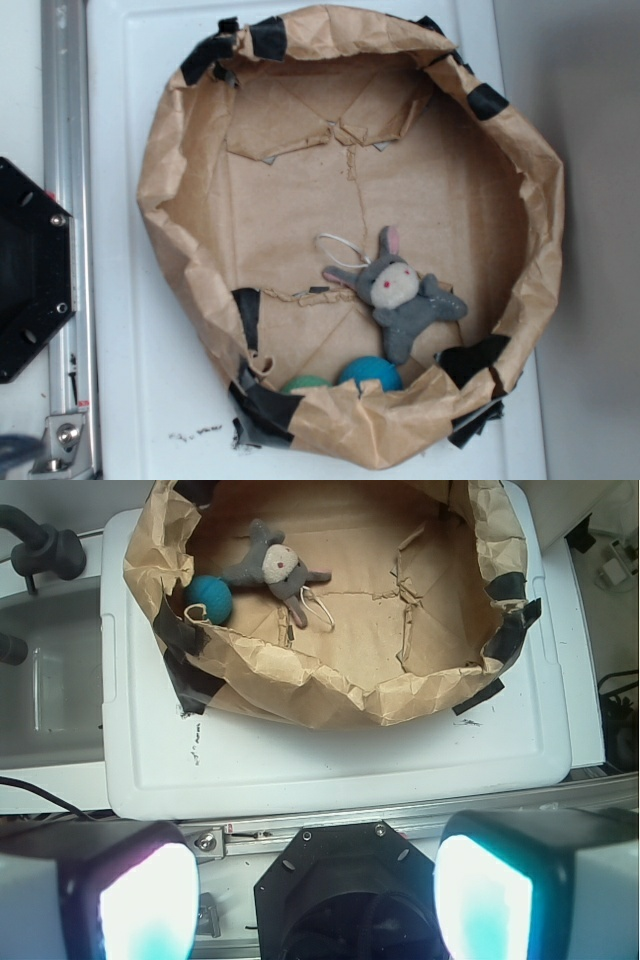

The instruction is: Grab the green ball.

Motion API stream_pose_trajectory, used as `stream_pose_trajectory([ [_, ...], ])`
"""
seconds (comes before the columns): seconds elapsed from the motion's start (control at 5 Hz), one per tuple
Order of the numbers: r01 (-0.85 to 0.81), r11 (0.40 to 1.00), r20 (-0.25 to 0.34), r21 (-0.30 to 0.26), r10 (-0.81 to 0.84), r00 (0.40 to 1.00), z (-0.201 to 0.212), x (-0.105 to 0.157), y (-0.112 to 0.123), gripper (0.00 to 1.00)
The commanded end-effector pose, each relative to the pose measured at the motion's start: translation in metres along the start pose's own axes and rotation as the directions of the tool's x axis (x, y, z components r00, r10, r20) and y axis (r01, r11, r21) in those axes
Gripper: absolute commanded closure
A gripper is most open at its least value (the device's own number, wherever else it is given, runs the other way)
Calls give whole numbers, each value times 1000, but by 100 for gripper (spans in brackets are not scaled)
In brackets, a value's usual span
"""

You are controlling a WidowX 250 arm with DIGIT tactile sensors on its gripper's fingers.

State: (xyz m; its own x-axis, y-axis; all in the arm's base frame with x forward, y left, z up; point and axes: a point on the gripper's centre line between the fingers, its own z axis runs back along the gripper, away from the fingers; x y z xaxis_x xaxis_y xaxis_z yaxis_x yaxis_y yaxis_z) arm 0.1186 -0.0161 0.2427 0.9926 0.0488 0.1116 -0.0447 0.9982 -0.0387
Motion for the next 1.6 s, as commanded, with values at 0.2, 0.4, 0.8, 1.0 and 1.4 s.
stream_pose_trajectory([
  [0.2,-125,991,-32,-57,123,992,-31,47,-6,0],
  [0.4,-270,958,-81,-98,263,961,-61,84,-2,0],
  [0.8,-475,850,-251,-228,420,872,-153,122,-4,0],
  [1.0,-503,831,-369,-237,402,838,-176,117,-30,0],
  [1.4,-439,865,-460,-241,297,837,-183,88,-80,0],
])
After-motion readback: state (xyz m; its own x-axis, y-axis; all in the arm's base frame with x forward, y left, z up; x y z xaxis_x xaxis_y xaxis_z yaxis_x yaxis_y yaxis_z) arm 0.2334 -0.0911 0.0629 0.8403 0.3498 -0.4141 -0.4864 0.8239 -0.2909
